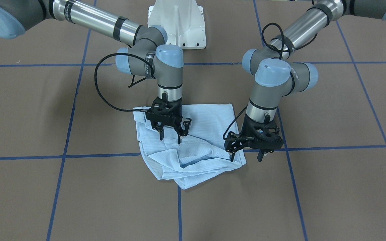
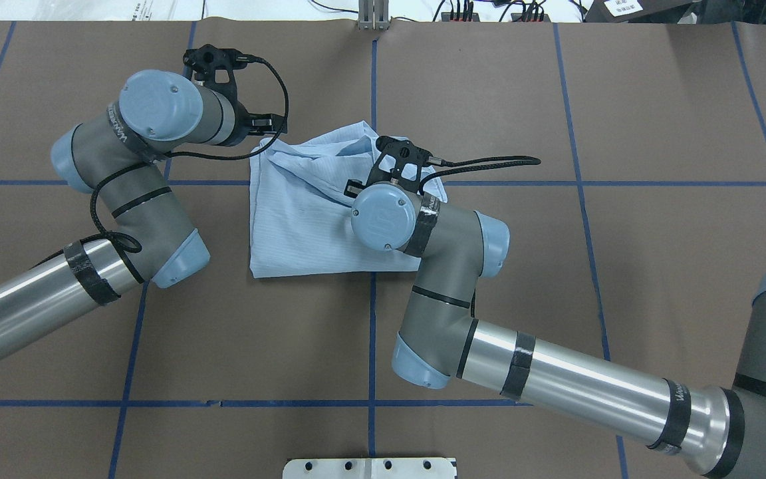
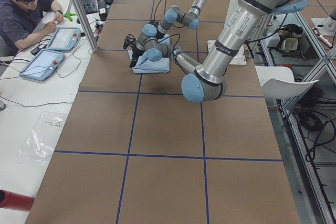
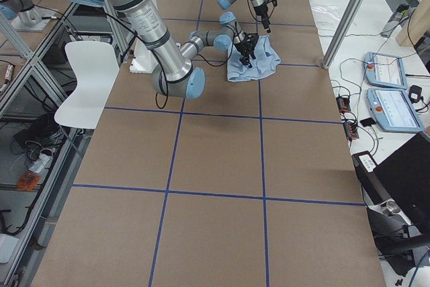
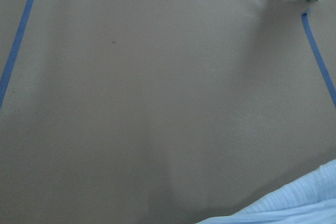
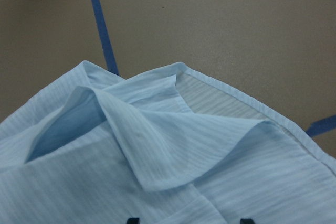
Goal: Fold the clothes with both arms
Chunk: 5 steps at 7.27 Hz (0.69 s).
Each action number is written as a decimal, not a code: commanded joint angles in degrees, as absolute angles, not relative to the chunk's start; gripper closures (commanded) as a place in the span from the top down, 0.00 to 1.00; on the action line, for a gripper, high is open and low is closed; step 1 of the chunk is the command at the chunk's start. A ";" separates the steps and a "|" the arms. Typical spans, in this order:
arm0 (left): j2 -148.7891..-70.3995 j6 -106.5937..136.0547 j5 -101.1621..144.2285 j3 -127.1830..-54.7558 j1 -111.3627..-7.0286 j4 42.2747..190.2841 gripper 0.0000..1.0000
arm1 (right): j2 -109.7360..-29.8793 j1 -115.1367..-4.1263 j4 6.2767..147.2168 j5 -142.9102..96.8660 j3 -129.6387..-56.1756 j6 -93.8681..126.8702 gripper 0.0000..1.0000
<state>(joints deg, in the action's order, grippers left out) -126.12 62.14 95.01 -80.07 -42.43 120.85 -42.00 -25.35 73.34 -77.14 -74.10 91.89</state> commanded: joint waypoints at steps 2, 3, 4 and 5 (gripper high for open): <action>-126.12 62.14 95.01 -80.07 -42.45 120.85 1.00 | -42.10 -24.96 73.48 -76.99 -74.27 92.02 0.00; -126.12 62.14 95.01 -80.16 -42.45 120.94 1.00 | -42.19 -25.05 73.48 -76.99 -74.18 92.02 0.00; -126.12 62.14 95.01 -80.16 -42.45 120.94 1.00 | -42.27 -25.40 73.48 -76.99 -74.18 91.93 0.00; -126.12 62.14 95.01 -80.16 -42.45 120.94 1.00 | -42.01 -26.27 73.48 -77.17 -74.27 90.54 0.00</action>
<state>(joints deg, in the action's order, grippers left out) -126.12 62.14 95.01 -80.14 -42.45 120.93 -42.15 -25.48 73.47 -77.03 -74.22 91.63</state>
